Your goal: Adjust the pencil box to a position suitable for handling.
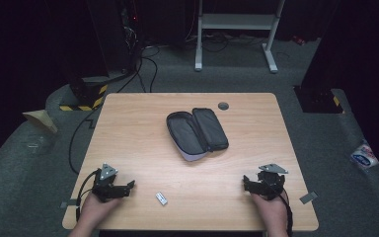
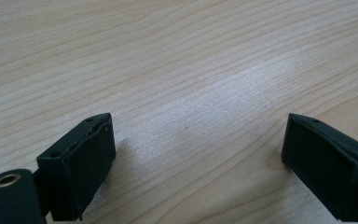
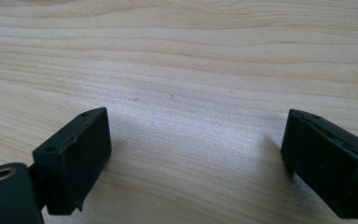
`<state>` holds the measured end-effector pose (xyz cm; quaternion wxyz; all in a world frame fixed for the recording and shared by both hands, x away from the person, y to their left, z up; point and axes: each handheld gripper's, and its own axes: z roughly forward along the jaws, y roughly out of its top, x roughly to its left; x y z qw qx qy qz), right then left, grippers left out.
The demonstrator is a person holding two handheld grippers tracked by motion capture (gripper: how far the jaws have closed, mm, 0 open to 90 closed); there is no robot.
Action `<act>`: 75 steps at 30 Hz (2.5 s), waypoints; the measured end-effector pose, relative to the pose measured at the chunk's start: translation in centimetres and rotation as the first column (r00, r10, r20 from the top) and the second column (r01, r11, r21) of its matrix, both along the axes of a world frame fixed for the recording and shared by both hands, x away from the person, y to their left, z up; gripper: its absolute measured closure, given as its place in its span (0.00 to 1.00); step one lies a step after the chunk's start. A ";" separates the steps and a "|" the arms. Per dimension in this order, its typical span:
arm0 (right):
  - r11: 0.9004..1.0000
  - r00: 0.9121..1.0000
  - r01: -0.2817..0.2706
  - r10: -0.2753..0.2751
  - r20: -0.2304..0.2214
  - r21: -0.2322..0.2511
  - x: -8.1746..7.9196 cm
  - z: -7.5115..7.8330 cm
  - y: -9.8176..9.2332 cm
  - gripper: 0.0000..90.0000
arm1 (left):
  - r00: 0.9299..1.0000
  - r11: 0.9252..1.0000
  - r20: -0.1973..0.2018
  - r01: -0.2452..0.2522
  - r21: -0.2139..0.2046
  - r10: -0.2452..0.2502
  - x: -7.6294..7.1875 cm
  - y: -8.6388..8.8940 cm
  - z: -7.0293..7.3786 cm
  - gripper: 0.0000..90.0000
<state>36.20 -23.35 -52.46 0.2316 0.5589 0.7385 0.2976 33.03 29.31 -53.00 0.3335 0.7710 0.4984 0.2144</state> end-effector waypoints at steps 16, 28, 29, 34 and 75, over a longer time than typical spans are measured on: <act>0.996 0.997 -0.049 0.044 0.071 0.079 -0.5 1.8 0.4 0.16 | 1.000 1.000 -0.001 0.004 0.001 -0.004 0.0 0.0 0.0 0.10; 0.987 0.989 -0.124 0.115 0.093 0.099 -0.4 2.5 2.8 0.20 | 1.000 1.000 0.001 0.004 0.004 -0.004 -0.1 0.0 0.0 0.10; 0.986 0.989 -0.125 0.115 0.093 0.107 -0.5 2.6 3.1 0.21 | 1.000 1.000 0.001 0.006 0.005 -0.006 0.0 0.0 0.0 0.11; 0.983 0.984 -0.147 0.134 0.117 0.110 -0.2 3.1 4.0 0.27 | 1.000 1.000 0.000 0.010 0.005 -0.010 0.0 0.1 0.0 0.10; 0.915 0.932 -0.357 0.336 0.135 0.188 5.6 4.9 17.5 0.44 | 0.999 0.999 0.003 0.032 -0.002 -0.032 0.1 -0.1 0.0 0.12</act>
